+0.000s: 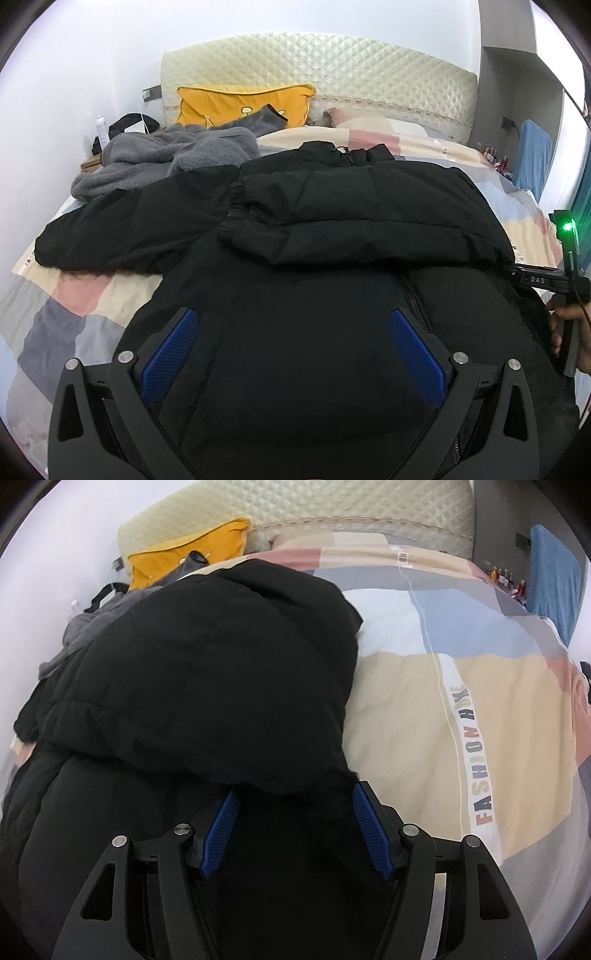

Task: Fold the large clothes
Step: 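Lower the sleeve onto the jacket and open the right gripper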

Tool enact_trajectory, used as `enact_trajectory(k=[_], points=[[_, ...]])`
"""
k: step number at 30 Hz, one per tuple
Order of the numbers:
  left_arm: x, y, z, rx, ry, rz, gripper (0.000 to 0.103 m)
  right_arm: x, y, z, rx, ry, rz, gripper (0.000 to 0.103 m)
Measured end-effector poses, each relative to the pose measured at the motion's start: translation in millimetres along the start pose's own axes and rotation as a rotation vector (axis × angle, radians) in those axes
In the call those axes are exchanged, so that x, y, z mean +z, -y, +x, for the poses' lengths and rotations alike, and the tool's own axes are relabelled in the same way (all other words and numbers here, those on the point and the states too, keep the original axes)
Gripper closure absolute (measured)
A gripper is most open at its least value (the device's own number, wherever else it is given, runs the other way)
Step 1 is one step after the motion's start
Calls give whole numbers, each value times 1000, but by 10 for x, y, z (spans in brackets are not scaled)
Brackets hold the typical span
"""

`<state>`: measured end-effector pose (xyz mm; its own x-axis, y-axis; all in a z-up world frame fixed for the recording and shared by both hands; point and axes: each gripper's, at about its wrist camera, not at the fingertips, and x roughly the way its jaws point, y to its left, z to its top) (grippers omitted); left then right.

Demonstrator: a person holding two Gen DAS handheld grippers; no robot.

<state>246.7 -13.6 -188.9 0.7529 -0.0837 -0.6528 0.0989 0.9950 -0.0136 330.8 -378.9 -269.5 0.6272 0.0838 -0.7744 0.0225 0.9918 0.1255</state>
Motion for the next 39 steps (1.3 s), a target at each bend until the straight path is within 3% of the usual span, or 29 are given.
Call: enact_trajectory(k=[6, 12, 16, 25, 28, 31, 33, 39], points=[[-2, 22, 11, 21, 8, -1, 0, 24, 249, -68, 3, 56, 140, 40], [-5, 17, 65, 29, -12, -4, 0, 12, 287, -94, -5, 50, 138, 39], [9, 30, 69, 34, -15, -2, 0, 40, 101, -178, 21, 27, 114, 39], [18, 243, 4, 36, -12, 43, 0, 105, -389, -725, 0, 163, 30, 39], [186, 268, -73, 36, 8, 32, 0, 225, -452, -818, 14, 217, 17, 39], [542, 282, -70, 45, -5, 4, 0, 475, -436, -930, 80, 280, 81, 38], [821, 337, -18, -7, -9, 18, 0, 633, -511, -942, 77, 304, 76, 34], [1463, 442, 389, 17, 36, 72, 0, 1077, -858, -733, 40, 332, -7, 33]])
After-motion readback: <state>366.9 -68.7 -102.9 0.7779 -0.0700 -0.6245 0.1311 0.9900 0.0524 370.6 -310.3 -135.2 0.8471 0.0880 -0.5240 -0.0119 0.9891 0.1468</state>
